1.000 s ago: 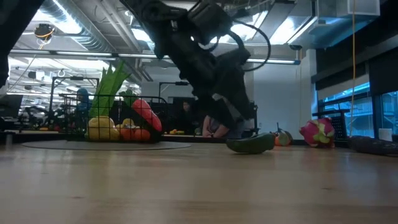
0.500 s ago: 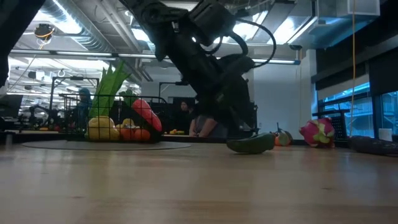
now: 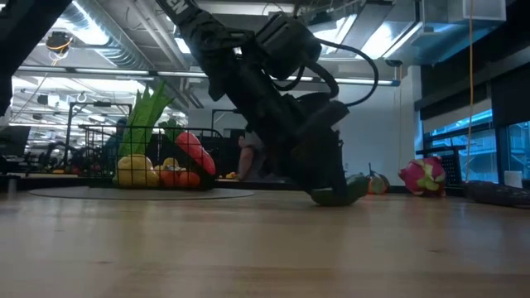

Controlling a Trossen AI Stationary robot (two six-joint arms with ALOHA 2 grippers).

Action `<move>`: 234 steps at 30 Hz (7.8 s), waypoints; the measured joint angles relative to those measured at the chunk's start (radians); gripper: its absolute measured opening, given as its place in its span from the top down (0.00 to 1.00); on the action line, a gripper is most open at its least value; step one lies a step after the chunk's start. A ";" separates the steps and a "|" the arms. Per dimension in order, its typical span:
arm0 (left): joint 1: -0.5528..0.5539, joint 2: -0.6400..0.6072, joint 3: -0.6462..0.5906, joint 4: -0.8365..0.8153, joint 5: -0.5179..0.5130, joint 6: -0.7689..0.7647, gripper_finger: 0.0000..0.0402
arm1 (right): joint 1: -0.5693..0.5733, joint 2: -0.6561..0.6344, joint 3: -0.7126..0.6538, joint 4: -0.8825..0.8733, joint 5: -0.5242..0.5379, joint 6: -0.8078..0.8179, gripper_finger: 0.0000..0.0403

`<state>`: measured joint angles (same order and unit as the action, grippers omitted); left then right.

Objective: Build produce basket
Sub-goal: Put the green chili pepper into the wire basket, then put the pink dragon fruit into the wire basket

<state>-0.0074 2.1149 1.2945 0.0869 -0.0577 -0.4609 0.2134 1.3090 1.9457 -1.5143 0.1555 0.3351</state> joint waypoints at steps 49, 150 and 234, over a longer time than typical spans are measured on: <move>-0.069 -0.439 -0.002 -0.505 -0.274 -0.125 0.87 | 0.000 0.000 0.000 0.019 0.000 -0.026 0.67; 0.723 -0.432 -0.001 -1.058 -0.583 -0.093 0.84 | 0.000 0.000 0.000 0.127 0.236 -0.079 0.67; -0.330 -0.873 -0.001 -1.108 -0.572 -0.341 0.75 | -0.368 -0.009 -0.423 -0.057 0.134 0.826 0.67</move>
<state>-0.3376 1.2414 1.2938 -1.0210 -0.6299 -0.8023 -0.1547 1.2999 1.5230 -1.5708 0.2895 1.1610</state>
